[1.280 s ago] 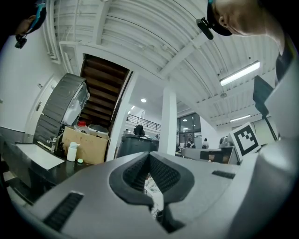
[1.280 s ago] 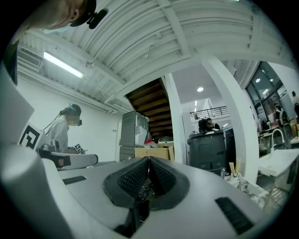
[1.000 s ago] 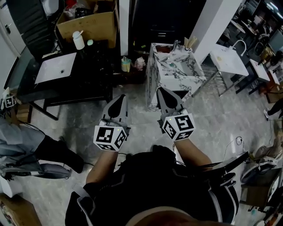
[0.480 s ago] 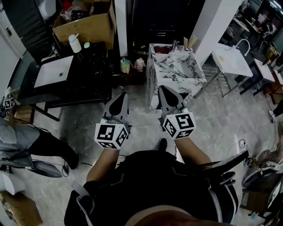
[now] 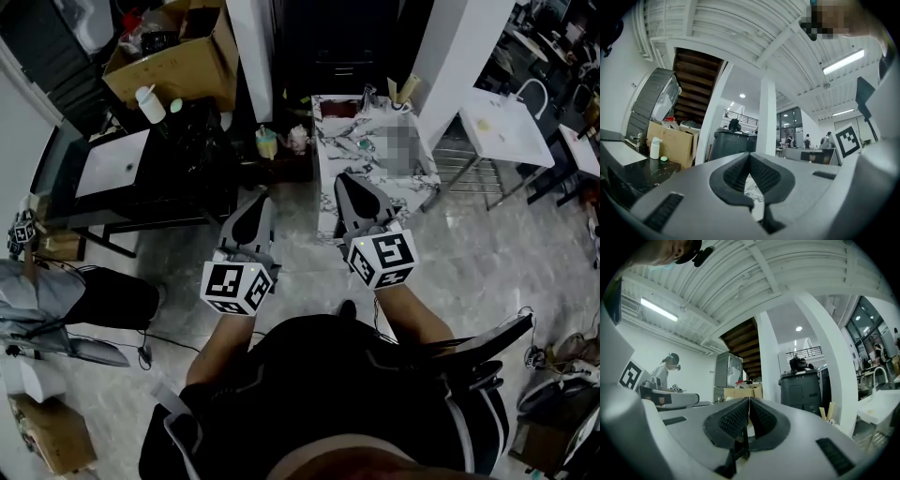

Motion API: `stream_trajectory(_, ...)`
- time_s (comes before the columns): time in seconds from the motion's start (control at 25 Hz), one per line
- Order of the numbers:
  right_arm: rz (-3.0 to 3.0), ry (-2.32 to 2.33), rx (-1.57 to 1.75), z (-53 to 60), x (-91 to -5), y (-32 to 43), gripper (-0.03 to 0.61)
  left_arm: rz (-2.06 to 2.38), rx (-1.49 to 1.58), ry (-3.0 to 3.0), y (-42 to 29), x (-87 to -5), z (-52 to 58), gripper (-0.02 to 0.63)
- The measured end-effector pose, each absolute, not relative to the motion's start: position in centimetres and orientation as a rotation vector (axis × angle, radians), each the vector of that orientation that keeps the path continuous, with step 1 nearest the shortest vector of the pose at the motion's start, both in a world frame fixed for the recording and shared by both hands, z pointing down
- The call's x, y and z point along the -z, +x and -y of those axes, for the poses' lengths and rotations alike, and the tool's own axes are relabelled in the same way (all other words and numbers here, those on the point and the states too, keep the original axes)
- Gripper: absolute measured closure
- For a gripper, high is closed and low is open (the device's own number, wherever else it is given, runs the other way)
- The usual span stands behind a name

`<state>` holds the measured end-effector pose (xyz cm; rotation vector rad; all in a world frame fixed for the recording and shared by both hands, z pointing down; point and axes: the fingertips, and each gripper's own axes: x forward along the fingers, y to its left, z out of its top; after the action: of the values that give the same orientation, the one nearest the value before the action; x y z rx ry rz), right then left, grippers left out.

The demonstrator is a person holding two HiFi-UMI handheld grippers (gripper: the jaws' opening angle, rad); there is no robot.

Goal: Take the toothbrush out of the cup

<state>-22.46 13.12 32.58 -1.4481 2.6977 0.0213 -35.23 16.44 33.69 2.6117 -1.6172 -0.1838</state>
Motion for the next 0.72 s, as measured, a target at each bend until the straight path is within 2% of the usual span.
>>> stream_trajectory(0.36, -2.693, -1.427, 0.01, -10.1, -32.8, -17.0, 0.555, 1.663, 0.127, 2.58, -30.4, -33.7, -12.8, 0.614)
stream_trajectory(0.72, -2.666, -1.441, 0.012, -8.2, -32.3, -10.0, 0.555, 1.617, 0.104, 2.617, -22.8, -33.2, -10.6, 0.614)
